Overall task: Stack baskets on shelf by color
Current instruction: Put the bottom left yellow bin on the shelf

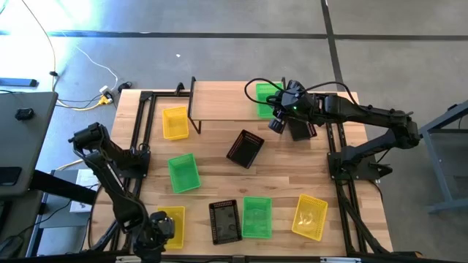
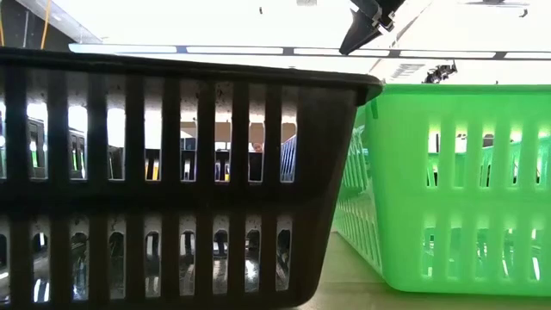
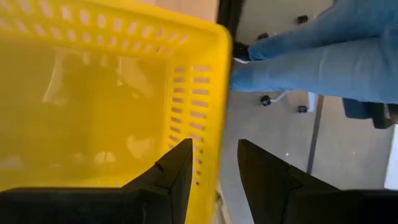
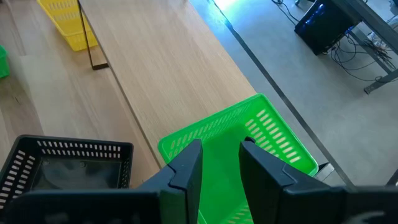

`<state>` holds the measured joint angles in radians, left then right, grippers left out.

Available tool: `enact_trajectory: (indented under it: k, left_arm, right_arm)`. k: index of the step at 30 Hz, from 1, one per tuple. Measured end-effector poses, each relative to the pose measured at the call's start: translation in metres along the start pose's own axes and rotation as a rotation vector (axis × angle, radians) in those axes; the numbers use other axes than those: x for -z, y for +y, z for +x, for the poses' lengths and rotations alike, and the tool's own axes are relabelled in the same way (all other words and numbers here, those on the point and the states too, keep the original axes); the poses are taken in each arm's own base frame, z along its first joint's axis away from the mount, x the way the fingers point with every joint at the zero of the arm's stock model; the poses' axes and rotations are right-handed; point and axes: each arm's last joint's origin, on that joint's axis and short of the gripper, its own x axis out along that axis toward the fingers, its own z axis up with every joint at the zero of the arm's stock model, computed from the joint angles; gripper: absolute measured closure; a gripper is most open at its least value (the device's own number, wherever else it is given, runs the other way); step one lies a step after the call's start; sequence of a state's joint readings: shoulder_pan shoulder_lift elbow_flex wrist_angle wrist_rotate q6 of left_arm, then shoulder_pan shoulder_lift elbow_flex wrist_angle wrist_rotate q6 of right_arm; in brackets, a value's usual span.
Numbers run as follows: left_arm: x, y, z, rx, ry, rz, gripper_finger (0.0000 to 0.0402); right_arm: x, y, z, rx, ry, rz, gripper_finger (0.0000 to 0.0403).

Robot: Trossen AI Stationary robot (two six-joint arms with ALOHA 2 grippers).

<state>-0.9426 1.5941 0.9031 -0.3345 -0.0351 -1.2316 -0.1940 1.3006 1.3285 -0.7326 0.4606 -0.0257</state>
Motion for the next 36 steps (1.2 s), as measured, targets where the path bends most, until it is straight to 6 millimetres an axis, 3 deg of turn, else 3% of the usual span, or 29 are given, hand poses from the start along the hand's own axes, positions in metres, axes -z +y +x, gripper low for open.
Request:
enact_trajectory:
  k: [11, 15, 22, 30, 36]
  left_arm:
    - [-0.003, -0.011, 0.029, -0.156, 0.063, -0.009, 0.0286]
    - [-0.006, -0.022, 0.032, -0.147, 0.06, -0.006, 0.0314]
    - [-0.013, -0.038, 0.02, -0.101, 0.009, -0.01, 0.0394]
    - [-0.018, -0.05, 0.0, -0.158, 0.028, -0.002, 0.0399]
    - [-0.025, -0.059, -0.026, -0.167, -0.002, 0.018, 0.04]
  right_arm:
    - [0.0, 0.0, 0.0, 0.0, 0.001, -0.001, 0.031]
    - [0.0, 0.0, 0.0, -0.002, 0.003, -0.002, 0.031]
    - [0.0, 0.001, 0.0, -0.017, 0.003, -0.002, 0.0316]
    - [0.0, 0.003, -0.001, -0.055, -0.004, -0.029, 0.0327]
    - [-0.001, 0.016, -0.007, -0.096, -0.023, -0.097, 0.0327]
